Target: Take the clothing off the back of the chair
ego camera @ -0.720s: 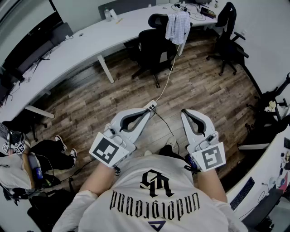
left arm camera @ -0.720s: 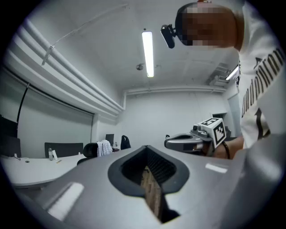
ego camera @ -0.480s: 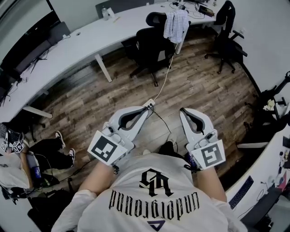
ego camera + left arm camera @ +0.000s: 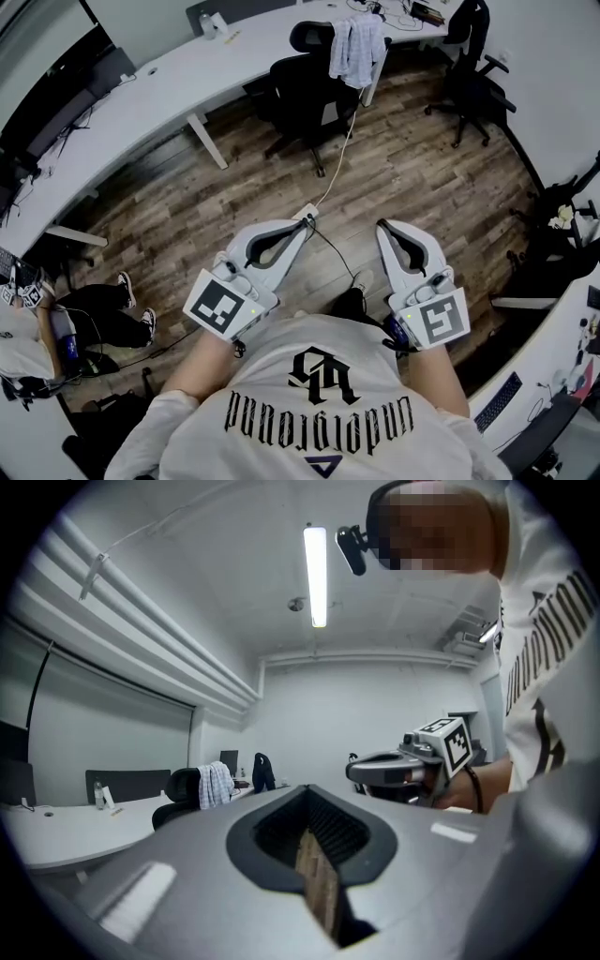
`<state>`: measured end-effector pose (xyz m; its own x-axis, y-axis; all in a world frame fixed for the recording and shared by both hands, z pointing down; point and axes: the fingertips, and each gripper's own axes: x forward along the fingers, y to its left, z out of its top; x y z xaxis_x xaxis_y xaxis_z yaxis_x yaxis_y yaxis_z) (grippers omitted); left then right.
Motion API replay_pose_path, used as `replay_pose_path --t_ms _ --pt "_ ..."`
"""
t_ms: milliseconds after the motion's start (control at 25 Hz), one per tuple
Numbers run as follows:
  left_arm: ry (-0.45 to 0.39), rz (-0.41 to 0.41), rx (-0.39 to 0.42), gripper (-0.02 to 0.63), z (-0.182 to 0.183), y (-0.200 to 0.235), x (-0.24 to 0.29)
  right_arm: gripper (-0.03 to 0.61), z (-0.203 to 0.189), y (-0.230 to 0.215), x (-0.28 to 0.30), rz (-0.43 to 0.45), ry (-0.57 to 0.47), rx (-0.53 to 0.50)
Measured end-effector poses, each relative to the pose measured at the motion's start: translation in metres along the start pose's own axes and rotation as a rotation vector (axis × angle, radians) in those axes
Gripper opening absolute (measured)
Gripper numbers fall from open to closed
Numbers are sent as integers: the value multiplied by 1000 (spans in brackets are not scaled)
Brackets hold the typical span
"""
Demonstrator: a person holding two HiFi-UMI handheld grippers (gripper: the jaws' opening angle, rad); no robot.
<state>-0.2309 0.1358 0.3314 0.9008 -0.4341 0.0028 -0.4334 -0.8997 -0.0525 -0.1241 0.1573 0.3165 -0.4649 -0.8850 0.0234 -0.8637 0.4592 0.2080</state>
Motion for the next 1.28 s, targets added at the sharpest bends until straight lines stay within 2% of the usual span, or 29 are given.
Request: replay_pose_path --t_ms 80,240,600,720,840,1040,1280 --pt "5 9 9 50 -4 7 17 6 -4 -18 5 5 -3 4" --pt "63 38 -39 51 -9 16 60 6 -14 -62 13 19 -9 16" --pt "60 60 8 51 -13 22 180 6 -44 -173 10 68 31 32" --pt "56 65 -16 51 -12 21 222 6 -51 -214 5 69 30 33" --pt "49 71 -1 51 -9 19 255 6 -58 -247 -1 75 32 31" --pt "62 77 46 51 -14 22 292 6 -75 -283 2 97 49 21" --pt "87 106 26 51 -24 43 313 6 -89 -306 22 113 53 42"
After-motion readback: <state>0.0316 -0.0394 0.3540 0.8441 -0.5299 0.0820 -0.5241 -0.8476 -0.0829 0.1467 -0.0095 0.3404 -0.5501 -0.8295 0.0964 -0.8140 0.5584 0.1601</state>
